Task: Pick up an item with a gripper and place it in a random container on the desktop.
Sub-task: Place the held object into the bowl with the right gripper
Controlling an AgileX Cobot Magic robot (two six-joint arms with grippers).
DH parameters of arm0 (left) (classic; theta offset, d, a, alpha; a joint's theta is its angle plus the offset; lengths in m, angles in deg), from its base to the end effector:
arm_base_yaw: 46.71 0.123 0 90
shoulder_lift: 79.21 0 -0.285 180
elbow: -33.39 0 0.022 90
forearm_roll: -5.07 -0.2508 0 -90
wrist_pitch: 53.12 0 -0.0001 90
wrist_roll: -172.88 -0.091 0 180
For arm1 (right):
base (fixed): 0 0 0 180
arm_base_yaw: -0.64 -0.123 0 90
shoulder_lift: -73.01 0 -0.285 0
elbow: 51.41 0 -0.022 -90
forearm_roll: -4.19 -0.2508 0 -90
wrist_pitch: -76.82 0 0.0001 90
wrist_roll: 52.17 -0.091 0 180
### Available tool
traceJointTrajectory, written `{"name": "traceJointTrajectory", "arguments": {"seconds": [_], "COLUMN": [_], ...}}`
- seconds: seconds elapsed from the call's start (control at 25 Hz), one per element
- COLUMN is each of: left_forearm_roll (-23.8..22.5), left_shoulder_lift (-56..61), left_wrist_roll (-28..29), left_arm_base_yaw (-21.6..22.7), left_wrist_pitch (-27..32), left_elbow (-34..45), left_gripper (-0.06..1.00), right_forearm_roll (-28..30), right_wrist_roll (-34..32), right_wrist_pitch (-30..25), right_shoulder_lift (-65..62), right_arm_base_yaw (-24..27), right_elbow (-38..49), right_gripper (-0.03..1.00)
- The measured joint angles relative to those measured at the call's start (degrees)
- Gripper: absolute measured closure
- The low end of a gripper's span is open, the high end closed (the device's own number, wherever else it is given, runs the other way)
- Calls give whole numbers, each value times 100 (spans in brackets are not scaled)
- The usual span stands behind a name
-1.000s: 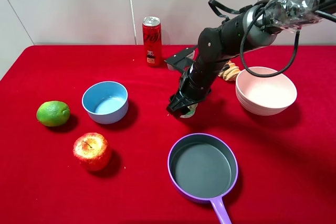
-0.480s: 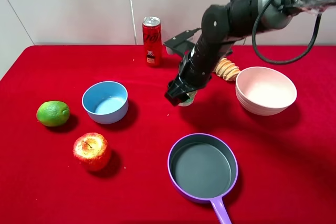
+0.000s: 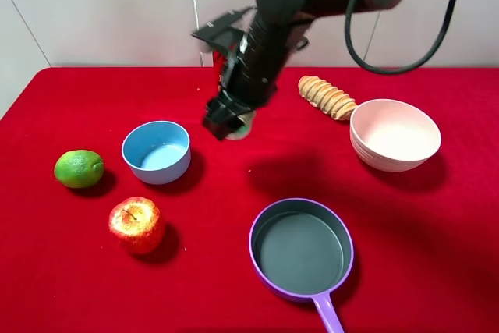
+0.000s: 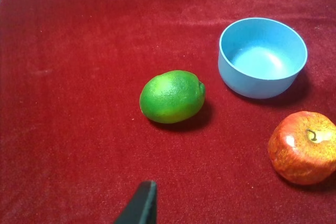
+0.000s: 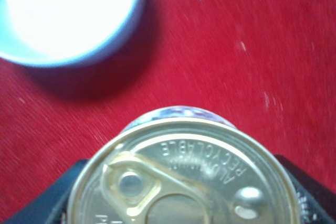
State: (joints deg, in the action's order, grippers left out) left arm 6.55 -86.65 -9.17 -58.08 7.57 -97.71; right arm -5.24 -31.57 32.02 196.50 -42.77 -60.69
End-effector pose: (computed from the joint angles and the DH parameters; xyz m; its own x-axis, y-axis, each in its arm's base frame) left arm -0.0053 -0.0010 0.2758 -0.4403 0.1121 -0.8908 0.2270 0.9738 0.0104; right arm 0.3036 0.3017 0.1937 -0.4856 -0.7874 -0.3797 -0.8546 0.5190 0.0169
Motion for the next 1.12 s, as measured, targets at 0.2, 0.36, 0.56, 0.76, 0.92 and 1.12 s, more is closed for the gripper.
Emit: {"name": "traceJointTrajectory", "arguments": {"seconds": [0.2, 0.36, 0.56, 0.76, 0.92, 1.12], "left_forearm_roll": [0, 0, 0, 0, 0, 0], "left_shoulder_lift": [0, 0, 0, 0, 0, 0], "left_wrist_roll": [0, 0, 0, 0, 0, 0], "left_arm_base_yaw": [0, 0, 0, 0, 0, 0], "left_wrist_pitch": [0, 0, 0, 0, 0, 0], "left_elbow": [0, 0, 0, 0, 0, 0], "left_gripper": [-4, -4, -4, -4, -4, -4], "right_forearm_roll": [10, 14, 14, 24, 30, 103], "right_wrist_roll": [0, 0, 0, 0, 0, 0], "right_wrist_pitch": [-6, -12, -19, -128, -237, -235], "right_shoulder_lift": [0, 32, 403, 916, 1212, 1500], "right_arm_base_yaw": [-313, -535, -782, -937, -989, -1003], "right_elbow": [-464, -803, -1379, -1940, -2219, -2240], "right_gripper": [48, 48, 48, 48, 48, 48]}}
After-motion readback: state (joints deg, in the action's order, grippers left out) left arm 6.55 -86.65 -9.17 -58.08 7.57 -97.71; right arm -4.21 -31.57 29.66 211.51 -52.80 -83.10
